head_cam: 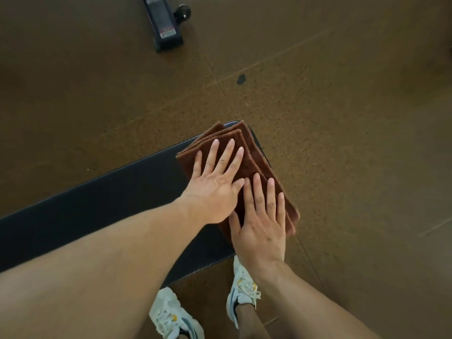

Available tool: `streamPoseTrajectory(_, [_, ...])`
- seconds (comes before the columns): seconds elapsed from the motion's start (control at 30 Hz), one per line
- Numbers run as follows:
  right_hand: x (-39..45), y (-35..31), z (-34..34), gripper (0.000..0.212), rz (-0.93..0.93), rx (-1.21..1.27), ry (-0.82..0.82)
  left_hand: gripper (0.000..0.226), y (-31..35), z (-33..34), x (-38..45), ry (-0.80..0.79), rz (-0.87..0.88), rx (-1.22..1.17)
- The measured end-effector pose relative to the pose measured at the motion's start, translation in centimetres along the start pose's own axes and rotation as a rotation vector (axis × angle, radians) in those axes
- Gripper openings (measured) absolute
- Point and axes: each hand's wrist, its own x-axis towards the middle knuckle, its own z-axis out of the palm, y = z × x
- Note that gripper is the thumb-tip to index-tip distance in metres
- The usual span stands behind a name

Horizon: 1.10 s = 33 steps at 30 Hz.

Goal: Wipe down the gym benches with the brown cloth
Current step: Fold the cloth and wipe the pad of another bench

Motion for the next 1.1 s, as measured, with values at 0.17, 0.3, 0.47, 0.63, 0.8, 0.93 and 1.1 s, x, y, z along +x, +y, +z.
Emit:
streamPoseTrajectory(0.17, [2.2, 0.3, 0.3, 0.072, 0.006, 0.002, 0.059, 0.062, -0.6, -0.8, 2.9, 0.046, 0.05, 0.078])
streamPoseTrajectory(0.3, [4.3, -0.1, -0.1, 0.075, 0.046, 0.005, 0.05, 0.062, -0.9, -1.7, 5.3, 0.171, 0.091, 0.068])
streamPoseTrajectory(0.47, [5.2, -1.2, 0.0, 0.071, 0.093, -0.022, 0.077, 0.062, -0.9, -0.8, 6.1, 0.401, 0.071, 0.044])
streamPoseTrajectory(0.63, [1.9, -6.7, 2.0, 0.066, -0.059, -0.074, 0.055, 0.059, -7.4, 1.3, 0.7, 0.423, 0.064, 0.068])
streamPoseTrajectory(0.8, [-4.4, -17.9, 7.1, 0.065, -0.3, -0.156, -0.025, 0.06, -20.2, 4.9, -11.3, 0.42, -0.073, 0.051])
streamPoseTrajectory(0.93, [-9.0, -25.8, 10.6, 0.065, -0.424, -0.166, -0.072, 0.058, -28.1, 7.3, -19.2, 0.398, -0.178, 0.023])
streamPoseTrajectory(1.1, [-10.8, -28.9, 11.7, 0.064, -0.643, -0.212, -0.162, 0.062, -32.0, 8.9, -24.9, 0.32, -0.236, -0.022])
